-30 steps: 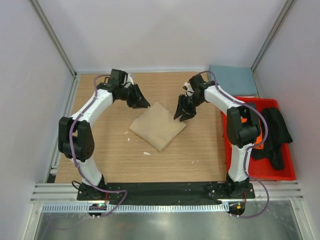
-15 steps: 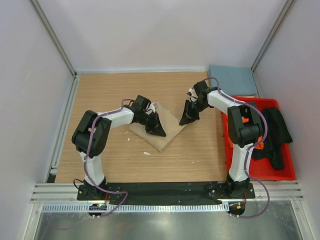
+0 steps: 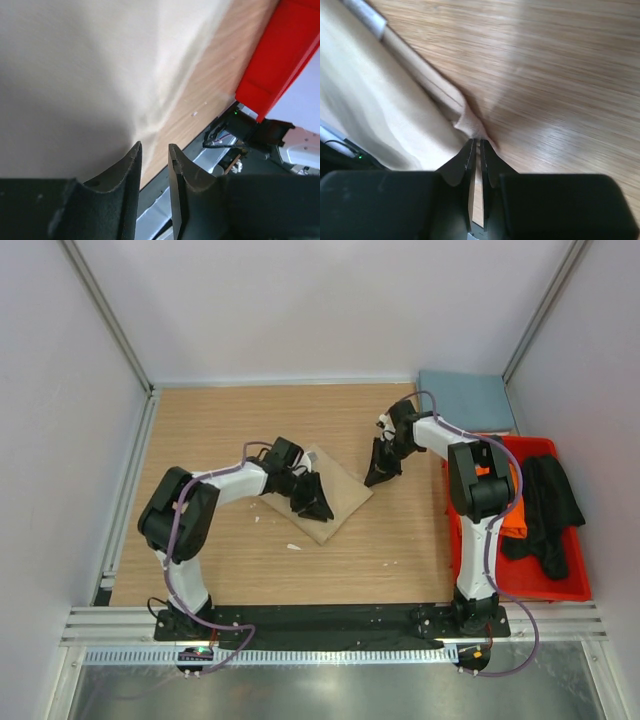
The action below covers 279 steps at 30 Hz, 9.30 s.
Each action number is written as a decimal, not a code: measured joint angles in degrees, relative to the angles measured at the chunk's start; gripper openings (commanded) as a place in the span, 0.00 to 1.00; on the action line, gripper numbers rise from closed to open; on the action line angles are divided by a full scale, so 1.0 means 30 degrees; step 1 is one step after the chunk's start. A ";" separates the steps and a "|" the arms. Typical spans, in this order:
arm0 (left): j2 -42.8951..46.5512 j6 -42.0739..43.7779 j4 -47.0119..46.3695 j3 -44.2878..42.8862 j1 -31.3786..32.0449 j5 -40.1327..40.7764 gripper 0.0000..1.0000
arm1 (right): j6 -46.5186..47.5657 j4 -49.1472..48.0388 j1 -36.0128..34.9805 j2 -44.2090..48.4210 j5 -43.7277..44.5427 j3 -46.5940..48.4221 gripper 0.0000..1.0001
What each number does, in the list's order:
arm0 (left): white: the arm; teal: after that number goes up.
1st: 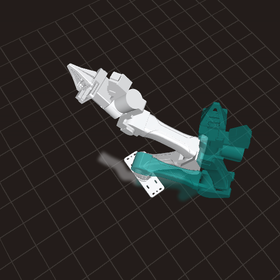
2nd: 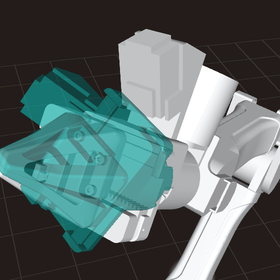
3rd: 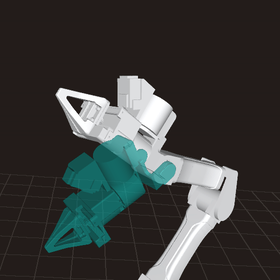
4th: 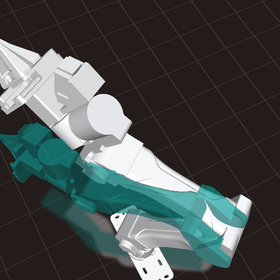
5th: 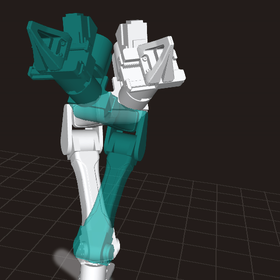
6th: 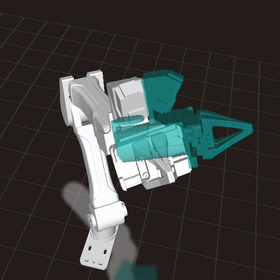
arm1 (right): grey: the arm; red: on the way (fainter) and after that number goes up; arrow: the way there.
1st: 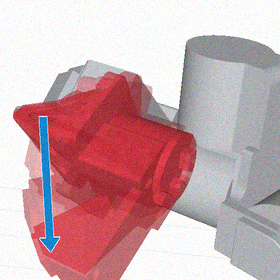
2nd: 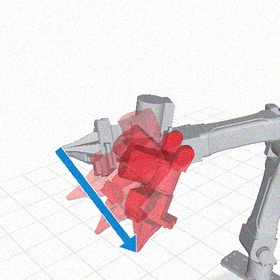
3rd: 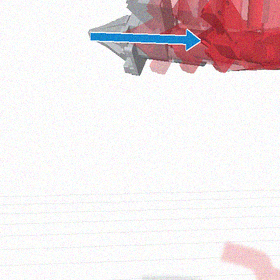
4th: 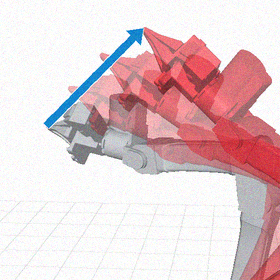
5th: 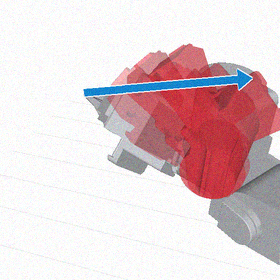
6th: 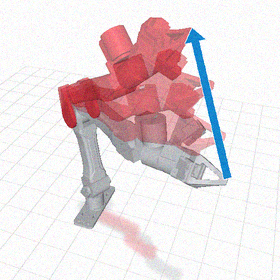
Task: Fold and stack the t-shirts
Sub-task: Fold the tshirt
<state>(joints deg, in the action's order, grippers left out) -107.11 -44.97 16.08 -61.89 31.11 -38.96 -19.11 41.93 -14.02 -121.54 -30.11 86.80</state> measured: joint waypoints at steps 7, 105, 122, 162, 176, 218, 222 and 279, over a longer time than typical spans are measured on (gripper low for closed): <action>0.2324 0.0743 0.0576 0.0036 0.0000 -0.0321 0.24 | 0.0255 0.0539 0.0131 0.0627 0.1107 -0.0335 0.48; 0.0248 0.2543 0.4597 -0.4612 -0.5566 0.5013 0.00 | -0.1989 -0.3796 0.0102 0.2965 -0.2266 -0.2229 0.01; 0.3337 0.1260 0.7140 -0.4073 -0.5836 0.6528 0.00 | -0.2747 -0.3198 -0.0772 0.3825 -0.2419 0.0015 0.01; -0.0685 0.0437 0.6892 -0.4532 -0.7104 1.1213 0.00 | -0.5989 -0.8116 -0.1479 -0.5646 -0.4656 0.7752 0.10; -0.0729 -0.0248 0.5202 -0.3395 -0.7388 1.1912 0.10 | -0.7453 -0.8459 -0.1603 -0.9588 -0.3825 1.2539 0.48; 0.6178 0.2266 0.5588 0.0495 -0.7162 0.6273 0.32 | -0.5785 -0.7264 -0.4765 0.7220 -0.2368 -1.0987 0.30; 0.5748 0.2331 0.5421 0.1107 -0.7162 0.5668 0.25 | -0.5421 -0.6754 -0.2790 0.8276 -0.1778 -1.0389 0.31; 0.2433 -0.4087 -0.7264 0.7694 -0.3730 -0.0160 0.01 | -0.4393 -1.0710 -0.5537 0.1224 -0.8633 -0.8626 0.13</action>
<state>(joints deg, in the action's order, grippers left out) -99.81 -57.23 -5.72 -38.81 19.92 -39.44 -32.29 9.80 -30.63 -117.86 -56.01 60.93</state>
